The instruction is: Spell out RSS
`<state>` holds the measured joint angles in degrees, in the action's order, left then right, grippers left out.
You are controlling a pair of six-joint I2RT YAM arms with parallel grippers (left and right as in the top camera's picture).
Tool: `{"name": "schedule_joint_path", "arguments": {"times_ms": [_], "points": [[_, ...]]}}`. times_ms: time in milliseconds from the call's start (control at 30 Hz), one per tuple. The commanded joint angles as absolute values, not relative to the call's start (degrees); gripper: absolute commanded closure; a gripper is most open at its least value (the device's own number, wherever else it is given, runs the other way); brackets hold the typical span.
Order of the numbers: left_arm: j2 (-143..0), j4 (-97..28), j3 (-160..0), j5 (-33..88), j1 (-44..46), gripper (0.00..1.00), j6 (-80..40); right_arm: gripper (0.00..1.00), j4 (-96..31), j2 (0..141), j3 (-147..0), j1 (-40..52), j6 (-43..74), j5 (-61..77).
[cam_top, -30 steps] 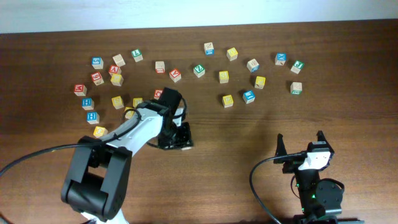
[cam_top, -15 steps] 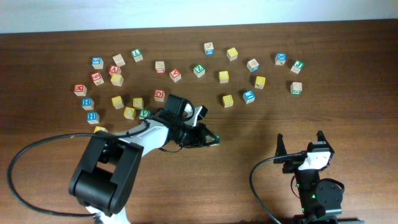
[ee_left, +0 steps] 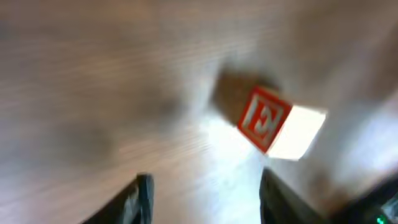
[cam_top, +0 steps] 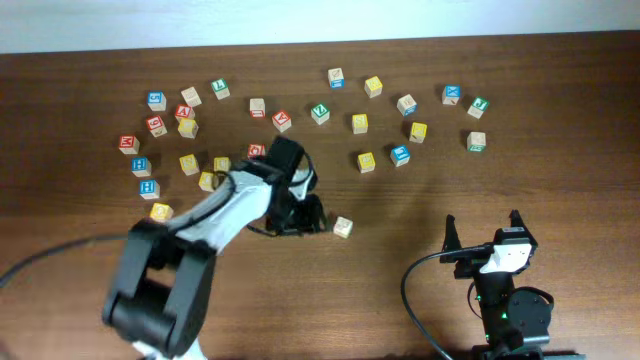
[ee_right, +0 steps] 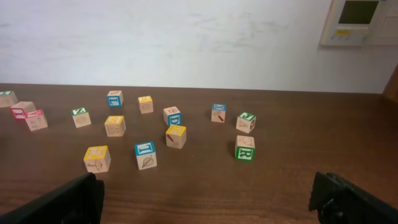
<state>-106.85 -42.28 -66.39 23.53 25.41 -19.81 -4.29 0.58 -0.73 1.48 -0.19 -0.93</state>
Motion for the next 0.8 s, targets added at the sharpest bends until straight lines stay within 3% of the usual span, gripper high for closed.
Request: {"name": "schedule_joint_path", "arguments": {"times_ms": [0, 33, 100, 167, 267, 500, 767], "points": [[-97.78, -47.27, -70.91, 13.67, 27.35, 0.64, -16.14, 0.02, -4.58, 0.21, -0.32, 1.21, 0.05, -0.82], [-97.14, -48.10, -70.89, 13.21, 30.92, 0.70, -16.16, 0.02, -4.58, 0.21, -0.32, 1.21, 0.05, -0.82], [-97.17, -47.88, -70.87, 7.31, 35.97, 0.71, -17.54, 0.02, -4.58, 0.21, -0.32, 1.21, 0.05, -0.82], [-97.45, -46.30, -70.87, 0.93, 41.15, 0.79, -17.72, 0.02, -4.58, 0.21, -0.32, 1.21, 0.05, -0.82], [-99.77, -42.65, -70.87, -5.89, 43.05, 0.99, -17.72, 0.02, -4.58, 0.21, -0.32, 1.21, 0.05, -0.82], [-108.79, -35.79, -70.87, -3.95, 42.98, 1.00, -17.72, 0.02, -4.58, 0.21, -0.32, 1.21, 0.05, -0.82], [-109.08, -35.57, -69.58, -5.61, 41.63, 1.00, -17.74, 0.02, -4.58, 0.21, -0.32, 1.21, 0.05, -0.82]]}}
